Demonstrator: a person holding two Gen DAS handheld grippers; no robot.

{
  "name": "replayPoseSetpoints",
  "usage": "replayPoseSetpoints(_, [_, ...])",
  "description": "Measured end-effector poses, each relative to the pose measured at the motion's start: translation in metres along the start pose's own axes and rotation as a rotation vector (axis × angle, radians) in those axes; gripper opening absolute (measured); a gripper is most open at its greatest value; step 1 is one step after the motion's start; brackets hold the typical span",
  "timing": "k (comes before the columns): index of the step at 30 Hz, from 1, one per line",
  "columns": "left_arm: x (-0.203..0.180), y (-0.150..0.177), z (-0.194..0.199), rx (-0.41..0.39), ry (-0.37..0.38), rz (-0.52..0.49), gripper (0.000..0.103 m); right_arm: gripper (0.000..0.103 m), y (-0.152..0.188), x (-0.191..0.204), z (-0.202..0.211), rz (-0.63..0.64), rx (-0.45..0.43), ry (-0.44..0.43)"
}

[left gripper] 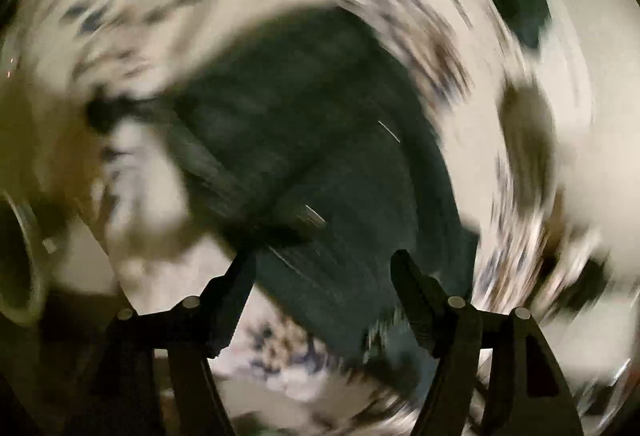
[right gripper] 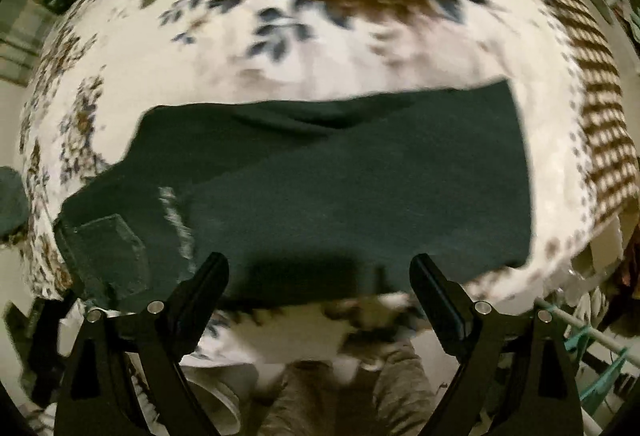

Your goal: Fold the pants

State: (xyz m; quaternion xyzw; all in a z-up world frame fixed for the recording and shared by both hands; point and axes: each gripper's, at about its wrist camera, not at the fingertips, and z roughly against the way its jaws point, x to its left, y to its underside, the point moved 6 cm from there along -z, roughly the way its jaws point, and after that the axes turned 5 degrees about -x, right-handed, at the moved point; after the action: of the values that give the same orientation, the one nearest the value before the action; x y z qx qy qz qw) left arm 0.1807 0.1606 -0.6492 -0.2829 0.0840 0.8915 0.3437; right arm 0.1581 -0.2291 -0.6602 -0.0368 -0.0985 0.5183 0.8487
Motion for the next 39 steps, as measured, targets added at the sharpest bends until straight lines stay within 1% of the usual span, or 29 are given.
replayPoseSetpoints(1, [0.013,-0.007,-0.003,-0.021,0.019,0.059,0.066,0.094,-0.002,0.009,-0.002,0.011,-0.002,-0.001])
replayPoseSetpoints(2, [0.025,-0.014,-0.010,-0.025,0.049,0.112,0.066,0.094,-0.004,0.020,-0.003,0.021,-0.003,-0.006])
replayPoseSetpoints(4, [0.039,-0.024,-0.023,-0.037,0.088,0.179,0.066,0.094,-0.006,0.039,-0.008,0.037,-0.002,-0.012])
replayPoseSetpoints(6, [0.046,-0.033,-0.032,-0.053,0.119,0.209,0.065,0.094,-0.005,0.055,-0.013,0.057,0.009,-0.019])
replayPoseSetpoints(7, [0.044,-0.035,-0.035,-0.064,0.118,0.215,0.065,0.094,-0.004,0.059,-0.016,0.062,0.014,-0.023])
replayPoseSetpoints(12, [0.046,-0.054,-0.040,-0.094,0.168,0.286,0.065,0.094,0.009,0.078,-0.029,0.086,0.048,-0.029])
replayPoseSetpoints(13, [0.048,-0.058,-0.039,-0.099,0.176,0.293,0.064,0.094,0.013,0.080,-0.031,0.087,0.055,-0.029])
replayPoseSetpoints(14, [0.048,-0.062,-0.038,-0.102,0.181,0.281,0.058,0.094,0.016,0.081,-0.033,0.087,0.063,-0.028])
replayPoseSetpoints(15, [0.043,-0.064,-0.038,-0.108,0.163,0.247,0.045,0.094,0.018,0.081,-0.035,0.085,0.067,-0.028])
replayPoseSetpoints(16, [0.040,-0.064,-0.037,-0.115,0.151,0.216,0.035,0.094,0.021,0.081,-0.037,0.084,0.071,-0.026])
replayPoseSetpoints(17, [0.035,-0.062,-0.036,-0.122,0.147,0.190,0.029,0.094,0.022,0.080,-0.038,0.084,0.070,-0.021])
replayPoseSetpoints(18, [0.031,-0.061,-0.031,-0.137,0.135,0.151,0.026,0.094,0.023,0.079,-0.040,0.083,0.068,-0.013])
replayPoseSetpoints(24, [-0.011,-0.046,0.012,-0.208,0.120,-0.067,0.023,0.094,0.017,0.059,-0.042,0.064,0.037,0.014])
replayPoseSetpoints(27, [-0.048,-0.031,0.041,-0.231,0.125,-0.206,0.023,0.094,0.011,0.039,-0.035,0.045,0.018,0.016])
replayPoseSetpoints(30, [-0.091,-0.005,0.065,-0.241,0.156,-0.354,0.023,0.094,0.004,0.013,-0.027,0.012,0.004,0.000])
replayPoseSetpoints(33, [-0.144,0.035,0.076,-0.215,0.203,-0.493,0.022,0.094,-0.002,-0.021,-0.018,-0.018,-0.008,-0.003])
replayPoseSetpoints(35, [-0.175,0.067,0.072,-0.183,0.226,-0.577,0.022,0.094,-0.004,-0.043,-0.014,-0.046,-0.008,-0.001])
replayPoseSetpoints(36, [-0.189,0.082,0.067,-0.166,0.229,-0.611,0.022,0.094,-0.005,-0.058,-0.010,-0.070,-0.008,-0.001])
replayPoseSetpoints(39, [-0.221,0.139,0.041,-0.082,0.232,-0.690,0.022,0.094,-0.006,-0.101,0.001,-0.144,-0.010,-0.003])
